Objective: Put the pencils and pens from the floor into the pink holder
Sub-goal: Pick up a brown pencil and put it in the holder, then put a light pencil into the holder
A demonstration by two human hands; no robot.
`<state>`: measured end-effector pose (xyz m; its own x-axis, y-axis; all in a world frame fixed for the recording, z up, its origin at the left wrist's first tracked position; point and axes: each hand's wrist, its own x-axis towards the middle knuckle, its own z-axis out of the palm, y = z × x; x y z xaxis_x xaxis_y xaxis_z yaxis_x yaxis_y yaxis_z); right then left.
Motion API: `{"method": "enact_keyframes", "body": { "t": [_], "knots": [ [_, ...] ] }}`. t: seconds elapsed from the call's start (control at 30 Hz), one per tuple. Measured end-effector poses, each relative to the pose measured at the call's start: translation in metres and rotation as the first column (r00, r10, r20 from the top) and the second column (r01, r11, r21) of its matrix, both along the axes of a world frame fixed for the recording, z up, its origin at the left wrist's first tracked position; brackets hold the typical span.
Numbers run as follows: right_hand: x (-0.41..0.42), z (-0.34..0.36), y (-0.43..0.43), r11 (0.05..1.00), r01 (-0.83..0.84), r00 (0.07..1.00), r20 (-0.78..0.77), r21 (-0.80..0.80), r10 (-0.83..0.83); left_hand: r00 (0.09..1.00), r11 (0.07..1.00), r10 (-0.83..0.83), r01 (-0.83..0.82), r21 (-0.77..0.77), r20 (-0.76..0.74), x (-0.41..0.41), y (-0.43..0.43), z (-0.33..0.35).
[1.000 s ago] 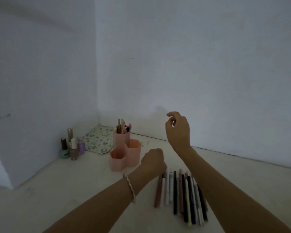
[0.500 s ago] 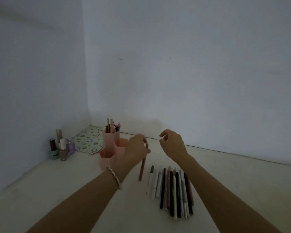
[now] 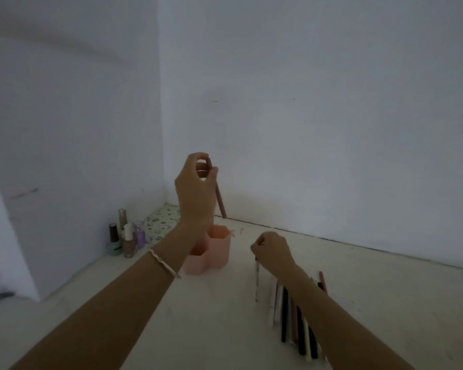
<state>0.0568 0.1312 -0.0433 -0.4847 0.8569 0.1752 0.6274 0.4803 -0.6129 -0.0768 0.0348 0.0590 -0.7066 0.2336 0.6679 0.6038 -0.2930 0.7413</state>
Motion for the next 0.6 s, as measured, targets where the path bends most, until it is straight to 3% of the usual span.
{"method": "enact_keyframes", "body": {
  "t": [0.07,0.23,0.33,0.43,0.5,0.6],
  "knots": [
    [0.001,0.019,0.005,0.997,0.052,0.978,-0.203,0.052,-0.04,0.995,0.994,0.097,-0.095,0.055,-0.031,-0.019,-0.005,0.001],
    [0.001,0.048,0.001,0.981,0.122,0.791,-0.612,0.149,-0.005,0.981,0.987,0.142,-0.15,-0.055,-0.129,-0.043,0.001,-0.03],
    [-0.005,0.055,-0.006,0.97,0.124,0.732,-0.679,0.209,0.052,0.971,0.964,0.132,-0.172,-0.201,-0.2,-0.051,0.004,-0.052],
    [-0.014,0.066,-0.017,0.95,0.153,0.663,-0.741,0.272,0.105,0.904,0.872,0.301,-0.39,-0.295,-0.305,-0.055,0.002,-0.064],
    [-0.026,0.076,-0.026,0.938,0.165,0.597,-0.788,0.306,0.152,0.895,0.864,0.387,-0.436,-0.253,-0.221,-0.058,-0.004,-0.061],
    [-0.049,0.087,-0.034,0.914,0.155,0.563,-0.794,0.375,0.231,0.916,0.896,0.374,-0.396,-0.198,-0.143,-0.061,-0.01,-0.054]
  ]
}}
